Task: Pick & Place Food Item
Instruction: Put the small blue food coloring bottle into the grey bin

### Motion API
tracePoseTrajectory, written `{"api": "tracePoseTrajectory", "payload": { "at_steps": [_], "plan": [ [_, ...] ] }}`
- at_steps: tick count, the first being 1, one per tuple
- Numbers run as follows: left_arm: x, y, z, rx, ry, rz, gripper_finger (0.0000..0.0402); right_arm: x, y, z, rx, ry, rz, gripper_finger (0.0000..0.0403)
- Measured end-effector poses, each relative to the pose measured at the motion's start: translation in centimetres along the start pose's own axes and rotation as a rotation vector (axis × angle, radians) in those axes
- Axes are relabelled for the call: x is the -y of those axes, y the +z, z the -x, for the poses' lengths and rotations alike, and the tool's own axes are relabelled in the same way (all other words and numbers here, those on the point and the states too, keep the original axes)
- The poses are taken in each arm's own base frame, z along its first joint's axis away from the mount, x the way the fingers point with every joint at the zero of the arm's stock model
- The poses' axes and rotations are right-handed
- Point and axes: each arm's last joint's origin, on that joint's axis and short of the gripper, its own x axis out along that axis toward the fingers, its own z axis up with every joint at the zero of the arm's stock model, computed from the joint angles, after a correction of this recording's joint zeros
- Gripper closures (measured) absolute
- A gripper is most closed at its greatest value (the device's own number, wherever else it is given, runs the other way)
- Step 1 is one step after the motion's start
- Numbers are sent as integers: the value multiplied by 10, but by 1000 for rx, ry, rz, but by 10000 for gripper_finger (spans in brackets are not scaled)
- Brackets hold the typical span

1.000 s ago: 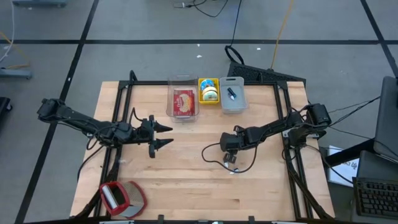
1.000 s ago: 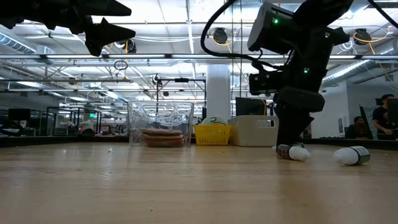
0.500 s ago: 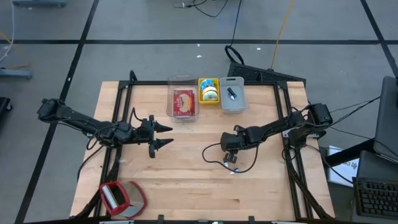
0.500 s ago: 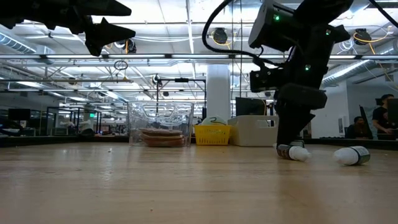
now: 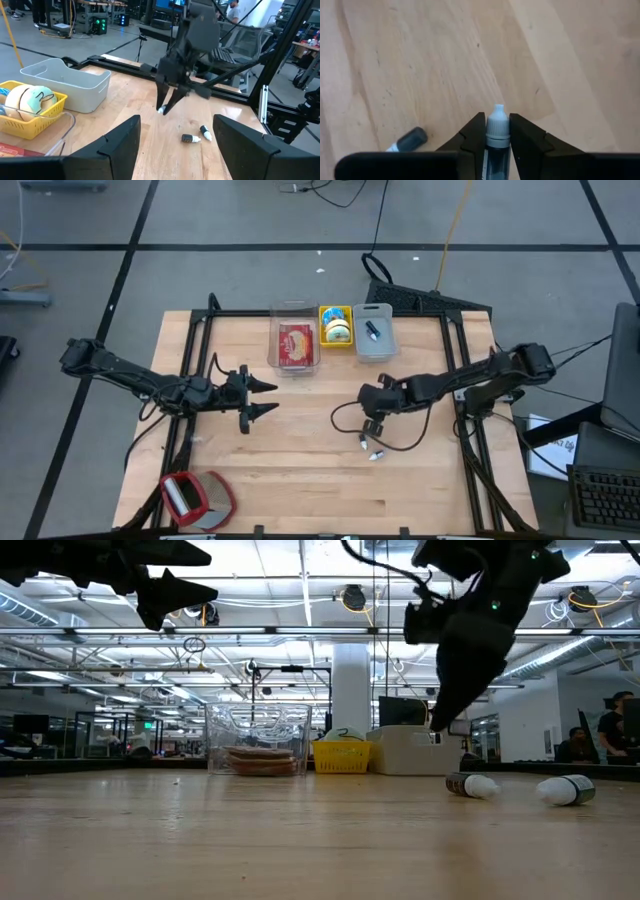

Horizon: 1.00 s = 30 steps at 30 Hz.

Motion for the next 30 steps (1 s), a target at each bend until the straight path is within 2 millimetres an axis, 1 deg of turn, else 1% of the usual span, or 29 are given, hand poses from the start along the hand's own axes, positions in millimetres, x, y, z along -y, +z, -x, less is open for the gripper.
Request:
{"api": "tracePoseTrajectory", "payload": {
  "at_steps": [10, 19, 25, 30],
  "plan": [
    [0, 0, 0, 0, 0, 0, 149, 10, 8, 33, 114, 35, 0, 333],
    [0, 0, 0, 0, 0, 0, 149, 24, 14, 64, 237, 52, -9, 333],
    [0, 0, 0, 0, 0, 0, 149, 35, 18, 76, 309, -3, -11, 333],
    [0, 0, 0, 0, 0, 0, 149, 45, 23, 75, 326, -30, -25, 332]
  ]
}}
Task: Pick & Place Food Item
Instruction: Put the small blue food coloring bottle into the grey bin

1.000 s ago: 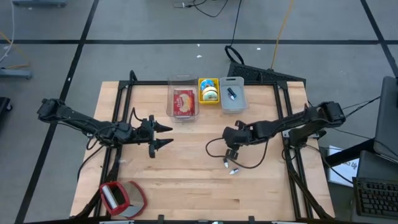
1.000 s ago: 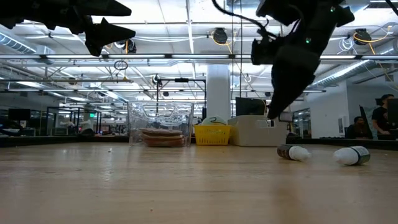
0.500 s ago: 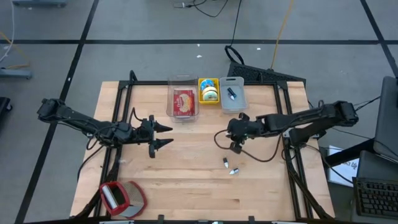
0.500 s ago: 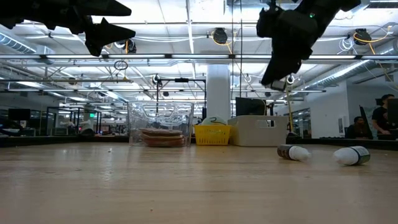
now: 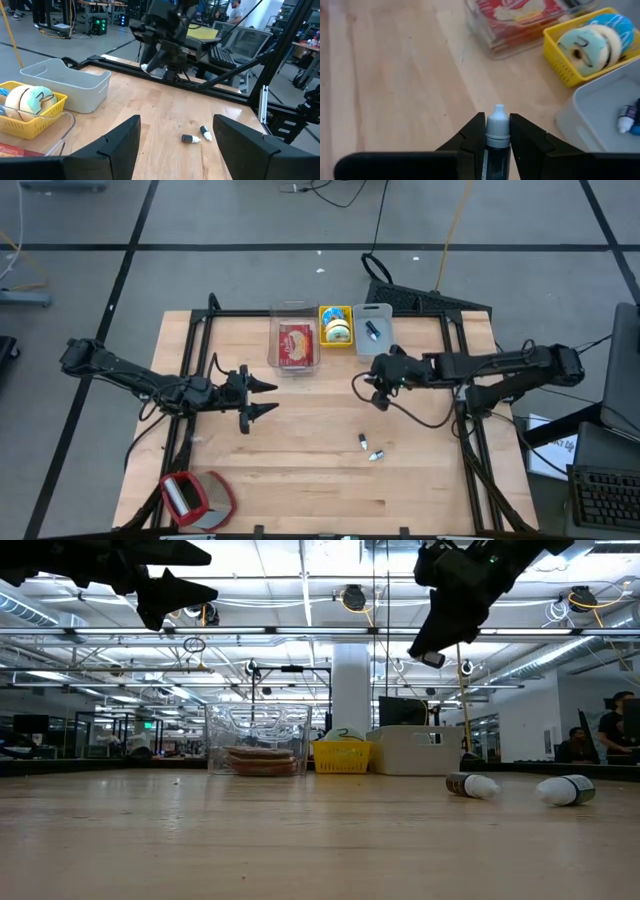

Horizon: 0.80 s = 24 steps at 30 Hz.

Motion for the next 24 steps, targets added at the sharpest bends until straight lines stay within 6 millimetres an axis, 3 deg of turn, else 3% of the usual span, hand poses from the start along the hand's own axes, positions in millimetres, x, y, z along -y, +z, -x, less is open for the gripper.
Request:
{"api": "tracePoseTrajectory", "payload": {
  "at_steps": [24],
  "plan": [
    [0, 0, 0, 0, 0, 0, 149, 68, 26, -9, 137, -200, -49, 332]
  ]
}}
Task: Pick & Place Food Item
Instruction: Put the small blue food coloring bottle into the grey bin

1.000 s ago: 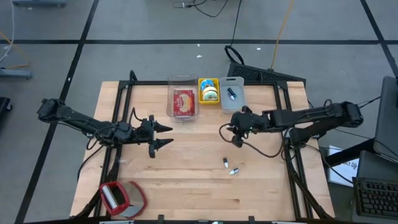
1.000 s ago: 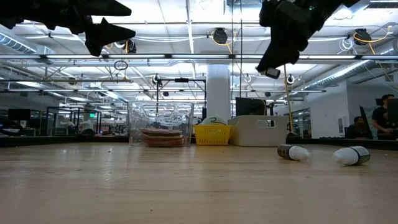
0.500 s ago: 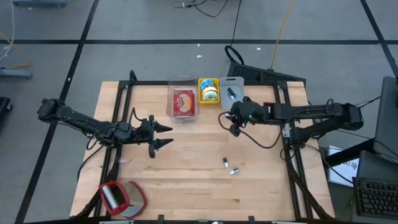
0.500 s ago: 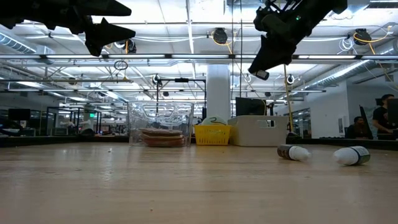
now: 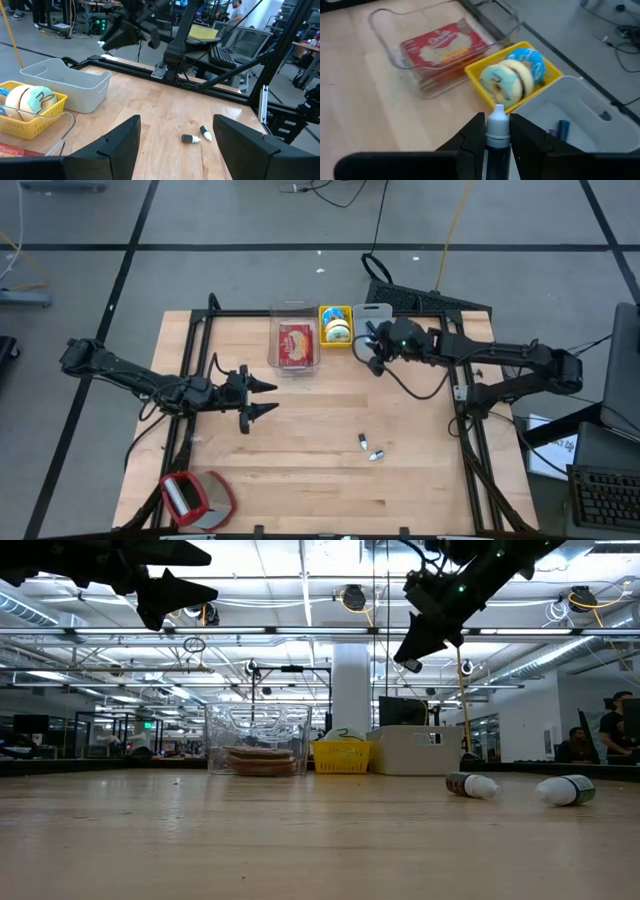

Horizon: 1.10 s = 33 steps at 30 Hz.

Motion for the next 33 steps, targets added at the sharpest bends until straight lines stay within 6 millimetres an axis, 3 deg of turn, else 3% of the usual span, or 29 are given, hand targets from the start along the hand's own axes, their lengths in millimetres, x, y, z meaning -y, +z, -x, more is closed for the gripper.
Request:
{"api": "tracePoseTrajectory", "payload": {
  "at_steps": [9, 21, 27, 33],
  "plan": [
    [0, 0, 0, 0, 0, 0, 149, 26, -6, -12, 51, -83, -5, 332],
    [0, 0, 0, 0, 0, 0, 149, 63, -54, -32, 319, -206, -91, 332],
    [0, 0, 0, 0, 0, 0, 149, 70, -79, -31, 408, -235, -119, 332],
    [0, 0, 0, 0, 0, 0, 149, 70, -92, -33, 455, -234, -135, 332]
  ]
}}
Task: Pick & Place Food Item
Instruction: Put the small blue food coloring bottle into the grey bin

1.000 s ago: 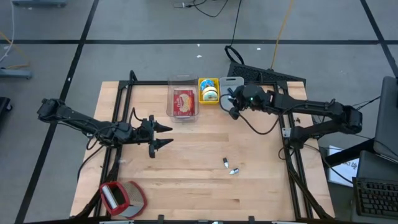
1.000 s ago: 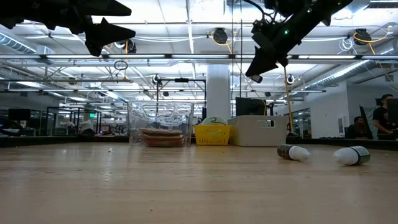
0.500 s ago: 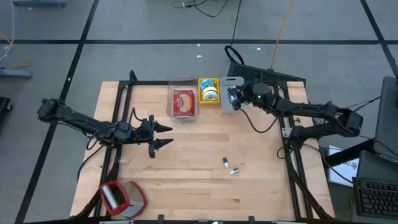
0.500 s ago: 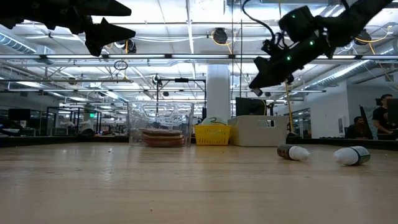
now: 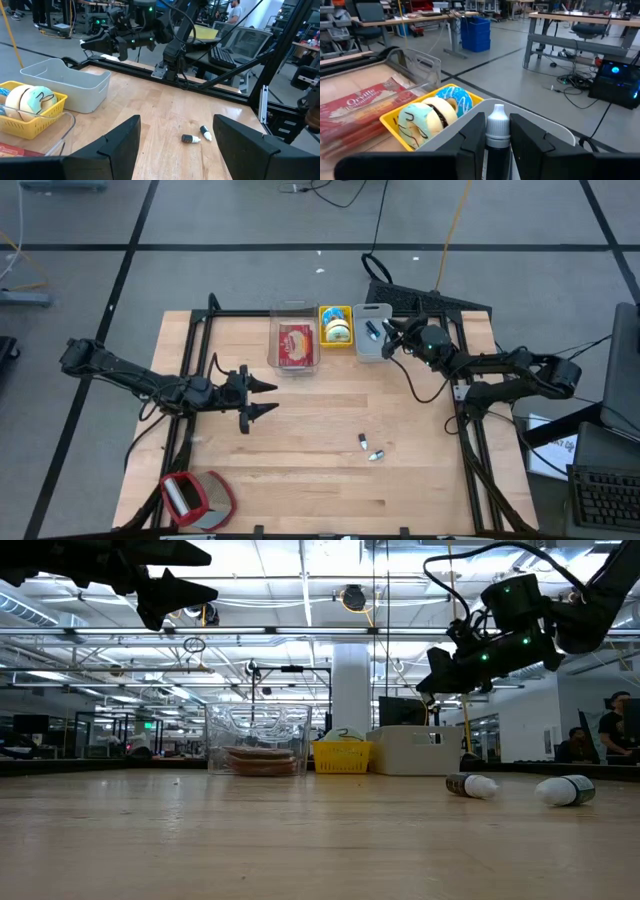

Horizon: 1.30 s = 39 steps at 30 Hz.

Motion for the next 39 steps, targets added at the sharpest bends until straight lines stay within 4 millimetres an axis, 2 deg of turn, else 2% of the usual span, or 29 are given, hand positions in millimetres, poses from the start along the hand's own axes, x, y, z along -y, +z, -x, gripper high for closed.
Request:
{"api": "tracePoseTrajectory", "payload": {
  "at_steps": [8, 17, 22, 39],
  "plan": [
    [0, 0, 0, 0, 0, 0, 149, -1, -13, -14, 21, -7, 1, 332],
    [0, 0, 0, -1, 0, 0, 149, 15, -33, -40, -17, -85, -8, 332],
    [0, 0, 0, 0, 0, 0, 149, 21, -37, -53, -41, -89, -3, 332],
    [0, 0, 0, 0, 0, 0, 149, 23, -38, -58, -47, -102, 8, 332]
  ]
}}
